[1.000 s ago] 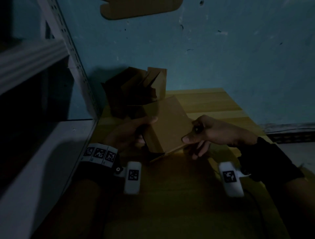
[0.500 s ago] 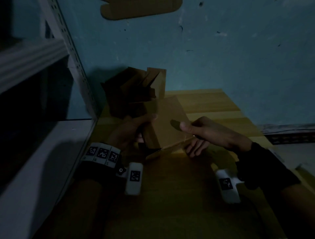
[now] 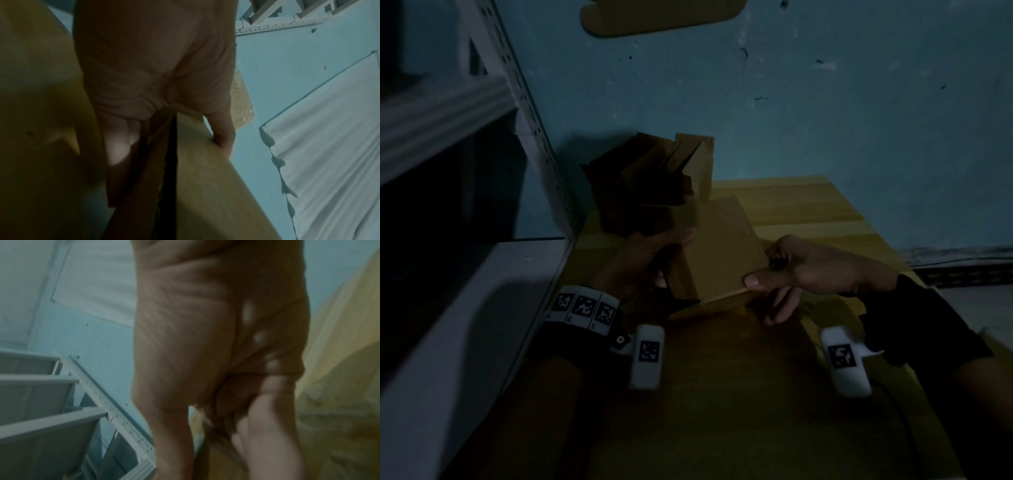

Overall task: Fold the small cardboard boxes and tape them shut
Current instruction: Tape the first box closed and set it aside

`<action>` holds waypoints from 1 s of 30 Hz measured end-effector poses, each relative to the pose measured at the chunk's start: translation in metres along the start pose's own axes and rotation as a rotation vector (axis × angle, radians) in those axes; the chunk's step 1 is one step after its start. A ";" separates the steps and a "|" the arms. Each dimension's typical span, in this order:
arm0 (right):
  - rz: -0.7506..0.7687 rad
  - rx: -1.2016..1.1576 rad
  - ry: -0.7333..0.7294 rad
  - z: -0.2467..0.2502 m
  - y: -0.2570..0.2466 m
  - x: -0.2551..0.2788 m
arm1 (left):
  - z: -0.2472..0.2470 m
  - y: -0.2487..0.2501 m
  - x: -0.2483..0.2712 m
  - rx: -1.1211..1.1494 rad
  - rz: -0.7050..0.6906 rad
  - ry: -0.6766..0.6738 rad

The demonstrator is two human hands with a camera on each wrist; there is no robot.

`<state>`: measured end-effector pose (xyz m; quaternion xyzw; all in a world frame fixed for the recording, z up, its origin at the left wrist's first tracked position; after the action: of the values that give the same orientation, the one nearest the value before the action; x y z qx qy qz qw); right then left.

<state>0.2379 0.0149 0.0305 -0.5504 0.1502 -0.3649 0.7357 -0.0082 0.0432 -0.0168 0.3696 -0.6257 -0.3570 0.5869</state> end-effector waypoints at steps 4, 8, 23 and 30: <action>0.008 -0.009 -0.056 0.004 0.001 0.005 | 0.001 0.002 0.003 -0.069 -0.035 0.029; -0.044 -0.025 -0.029 0.006 0.007 0.004 | 0.003 0.003 0.005 -0.087 -0.031 0.012; -0.065 0.040 0.077 -0.008 0.005 -0.005 | -0.001 0.002 0.005 -0.027 0.057 0.079; -0.022 -0.006 0.078 -0.009 -0.002 -0.006 | -0.005 0.002 0.011 0.009 0.095 -0.026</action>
<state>0.2275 0.0122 0.0276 -0.5395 0.1737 -0.3938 0.7237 -0.0040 0.0342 -0.0098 0.3374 -0.6519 -0.3304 0.5933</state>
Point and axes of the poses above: each hand's wrist, its own x-axis away from the middle knuckle, its own z-axis out of the back of the hand, y = z × x, the point moved 3 cm from there along -x, towards the middle knuckle, and after that the axes turned 9 degrees about z, right-handed, at the moved point
